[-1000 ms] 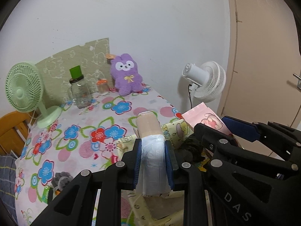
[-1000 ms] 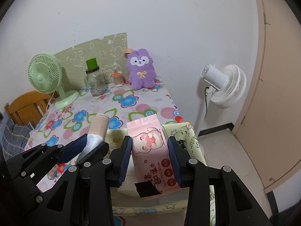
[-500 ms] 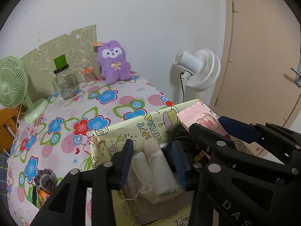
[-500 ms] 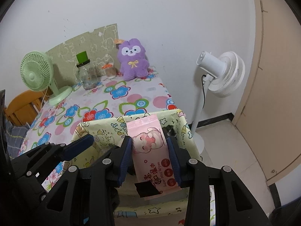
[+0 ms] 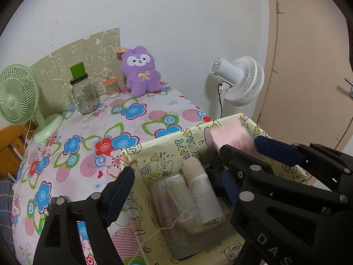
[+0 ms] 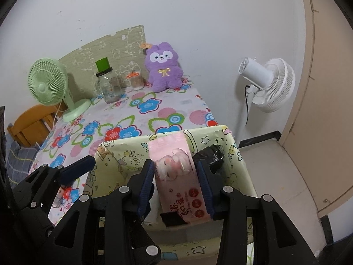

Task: Organize soft objects
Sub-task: 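Release the white roll with the left tool while the right tool drops the pink pack into the box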

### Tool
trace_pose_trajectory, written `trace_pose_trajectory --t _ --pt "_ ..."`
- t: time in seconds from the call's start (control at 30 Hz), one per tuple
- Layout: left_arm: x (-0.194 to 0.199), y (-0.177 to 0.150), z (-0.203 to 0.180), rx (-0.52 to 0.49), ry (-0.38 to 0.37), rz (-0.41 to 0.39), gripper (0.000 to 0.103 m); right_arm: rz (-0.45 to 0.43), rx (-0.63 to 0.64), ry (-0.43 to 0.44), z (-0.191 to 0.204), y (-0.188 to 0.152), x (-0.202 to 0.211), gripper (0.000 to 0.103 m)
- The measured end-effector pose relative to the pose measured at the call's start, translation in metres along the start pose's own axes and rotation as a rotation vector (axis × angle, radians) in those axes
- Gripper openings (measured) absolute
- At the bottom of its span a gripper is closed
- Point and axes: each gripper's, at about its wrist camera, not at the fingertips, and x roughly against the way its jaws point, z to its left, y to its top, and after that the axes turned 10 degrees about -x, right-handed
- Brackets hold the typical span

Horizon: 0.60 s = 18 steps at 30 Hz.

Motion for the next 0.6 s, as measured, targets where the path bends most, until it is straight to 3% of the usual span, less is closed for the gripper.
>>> trace_pose_trajectory --t 0.13,0.6 --pt "0.006 -0.002 0.002 0.001 0.004 -0.010 0.090 -0.016 -0.001 -0.005 0.003 -0.002 0.005 0.070" --pt "0.034 -0.010 0.014 0.015 0.023 -0.048 0.095 -0.072 0.027 -0.030 0.021 -0.004 0.029 0.088"
